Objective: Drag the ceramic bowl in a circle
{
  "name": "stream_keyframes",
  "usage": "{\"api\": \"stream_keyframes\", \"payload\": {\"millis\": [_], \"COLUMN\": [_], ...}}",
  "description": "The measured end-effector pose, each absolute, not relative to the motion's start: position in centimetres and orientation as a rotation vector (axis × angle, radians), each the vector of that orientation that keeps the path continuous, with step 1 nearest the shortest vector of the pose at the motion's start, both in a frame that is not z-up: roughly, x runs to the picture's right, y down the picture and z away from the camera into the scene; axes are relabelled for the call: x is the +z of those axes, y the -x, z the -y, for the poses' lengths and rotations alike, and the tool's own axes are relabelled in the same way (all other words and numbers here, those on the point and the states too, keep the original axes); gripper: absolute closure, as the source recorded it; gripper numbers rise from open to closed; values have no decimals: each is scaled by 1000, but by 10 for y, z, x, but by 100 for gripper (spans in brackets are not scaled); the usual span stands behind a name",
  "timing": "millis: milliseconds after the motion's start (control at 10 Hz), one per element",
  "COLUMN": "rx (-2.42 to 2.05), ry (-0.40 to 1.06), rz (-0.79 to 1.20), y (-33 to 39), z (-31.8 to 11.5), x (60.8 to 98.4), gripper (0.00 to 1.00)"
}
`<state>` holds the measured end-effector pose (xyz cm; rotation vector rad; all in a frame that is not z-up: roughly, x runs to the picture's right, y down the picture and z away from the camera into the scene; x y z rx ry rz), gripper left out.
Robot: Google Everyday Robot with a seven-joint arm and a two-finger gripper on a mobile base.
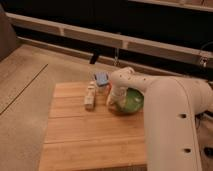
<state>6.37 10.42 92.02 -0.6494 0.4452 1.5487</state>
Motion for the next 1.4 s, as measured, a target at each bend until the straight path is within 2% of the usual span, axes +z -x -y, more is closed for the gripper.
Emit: {"api": "stream_keyframes", "payload": {"millis": [400,700,1000,1400], "rx": [1477,1401,1369,1339], "ry": [585,534,558,600], "rz": [-440,-465,-457,-455], "y": [-58,-33,4,32], "z": [-72,-60,-59,-63], "x": [901,872,848,844], "gripper": [99,100,100,100]}}
